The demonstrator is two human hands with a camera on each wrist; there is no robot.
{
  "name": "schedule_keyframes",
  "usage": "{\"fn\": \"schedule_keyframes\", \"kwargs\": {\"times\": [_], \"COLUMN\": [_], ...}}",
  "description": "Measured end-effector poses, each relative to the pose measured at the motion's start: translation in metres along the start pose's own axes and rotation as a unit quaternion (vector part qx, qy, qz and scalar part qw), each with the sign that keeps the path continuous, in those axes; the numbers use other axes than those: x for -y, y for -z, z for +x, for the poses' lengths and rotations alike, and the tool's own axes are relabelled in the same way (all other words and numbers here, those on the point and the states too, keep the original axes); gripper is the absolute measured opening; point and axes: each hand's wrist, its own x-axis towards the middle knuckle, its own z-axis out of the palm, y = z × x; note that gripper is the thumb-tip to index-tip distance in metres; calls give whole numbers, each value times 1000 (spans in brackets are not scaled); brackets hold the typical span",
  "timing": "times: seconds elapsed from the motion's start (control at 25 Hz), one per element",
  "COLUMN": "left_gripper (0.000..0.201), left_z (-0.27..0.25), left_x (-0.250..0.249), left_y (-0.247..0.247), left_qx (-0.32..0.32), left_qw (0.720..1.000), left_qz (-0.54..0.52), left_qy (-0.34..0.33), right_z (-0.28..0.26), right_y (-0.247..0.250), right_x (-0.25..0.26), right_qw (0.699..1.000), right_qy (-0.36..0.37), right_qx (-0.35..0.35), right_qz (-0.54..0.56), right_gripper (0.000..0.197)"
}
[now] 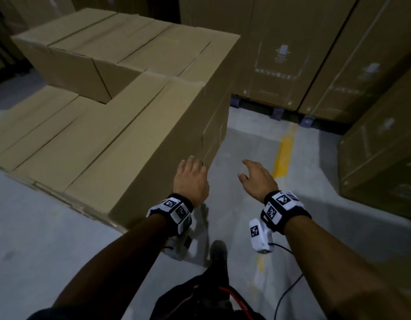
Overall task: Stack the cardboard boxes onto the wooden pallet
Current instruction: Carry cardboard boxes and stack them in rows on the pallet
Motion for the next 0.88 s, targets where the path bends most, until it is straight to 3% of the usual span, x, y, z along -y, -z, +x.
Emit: {"fn": "schedule_keyframes", "kwargs": {"times": [0.28, 0.4, 0.6, 0.72, 0.88], "left_gripper": [39, 41, 47, 47, 52], "left_z": [115, 138, 152, 149, 128], "left_x": [0, -4, -14, -33, -77], "left_y": [-19, -17, -31, -45, -62], "left_qx": [-17, 7, -9, 14, 34], "left_qw": [997, 990, 971, 943, 879], "left_qz": [-34, -63, -75, -78, -95], "left_qy": [71, 124, 228, 324, 466], "right_z": [153, 195, 259, 293, 317], "right_y": [28, 33, 28, 16, -1], "right_x": [-10, -3, 12, 10, 1], "right_qw": [996, 992, 972, 957, 934], "right_qy": [57, 86, 166, 199, 222], "right_qx": [52, 81, 149, 207, 281], "right_qz": [-34, -52, -74, -47, 8], "right_gripper": [53, 52, 52, 51, 49]}}
